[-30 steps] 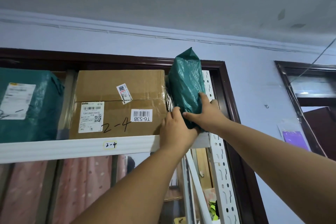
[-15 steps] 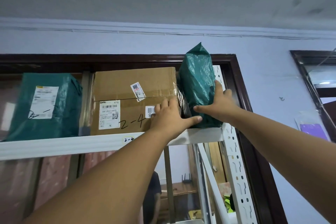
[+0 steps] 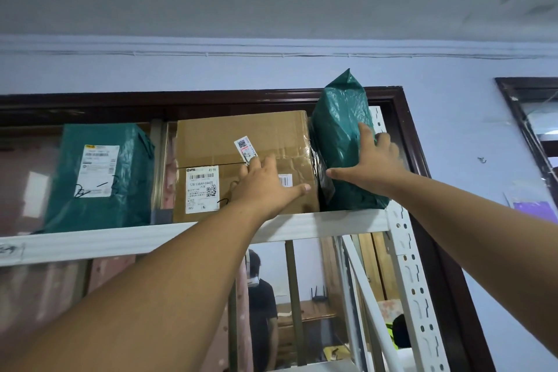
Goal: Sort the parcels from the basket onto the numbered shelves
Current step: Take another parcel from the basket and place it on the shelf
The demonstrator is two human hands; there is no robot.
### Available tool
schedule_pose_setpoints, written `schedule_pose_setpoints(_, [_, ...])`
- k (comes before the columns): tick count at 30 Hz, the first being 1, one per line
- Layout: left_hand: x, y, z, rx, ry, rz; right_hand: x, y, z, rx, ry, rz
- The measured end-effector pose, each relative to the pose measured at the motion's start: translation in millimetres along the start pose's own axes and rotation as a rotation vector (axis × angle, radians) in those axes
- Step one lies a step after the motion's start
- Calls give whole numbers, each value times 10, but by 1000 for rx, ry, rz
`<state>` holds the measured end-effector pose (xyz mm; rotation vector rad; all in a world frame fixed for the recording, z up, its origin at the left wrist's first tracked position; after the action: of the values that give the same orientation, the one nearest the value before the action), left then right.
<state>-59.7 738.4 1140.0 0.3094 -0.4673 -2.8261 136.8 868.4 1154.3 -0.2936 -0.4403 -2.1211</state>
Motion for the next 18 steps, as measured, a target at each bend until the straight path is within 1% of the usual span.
schedule_pose_setpoints(4, [167, 127, -27, -10, 10, 39, 279, -17, -33, -74, 143, -87])
schedule_pose_setpoints(7, [304, 219, -27, -15, 26, 71, 555, -68, -125, -70, 229, -101])
schedule_pose_setpoints(12, [607, 431, -71, -44, 66, 113, 1029, -304, -330, -5, 294, 46])
schedule_pose_setpoints(16, [936, 635, -151, -41, 112, 201, 1424, -525, -525, 48, 323, 131])
schedule_pose_setpoints(18, [1086, 760, -209, -41, 143, 246, 1593, -584, -615, 44, 335, 158])
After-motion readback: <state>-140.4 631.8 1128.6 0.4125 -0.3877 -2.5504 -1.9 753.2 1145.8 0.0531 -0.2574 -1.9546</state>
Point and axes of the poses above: each hand's wrist, its own z-axis towards the middle knuckle, its own y-axis out of the back of the hand, x = y × z, the point moved 6 cm from there along z, towards the middle knuckle, and after that the axes turned 10 degrees about -x, right-handed, at the moved point
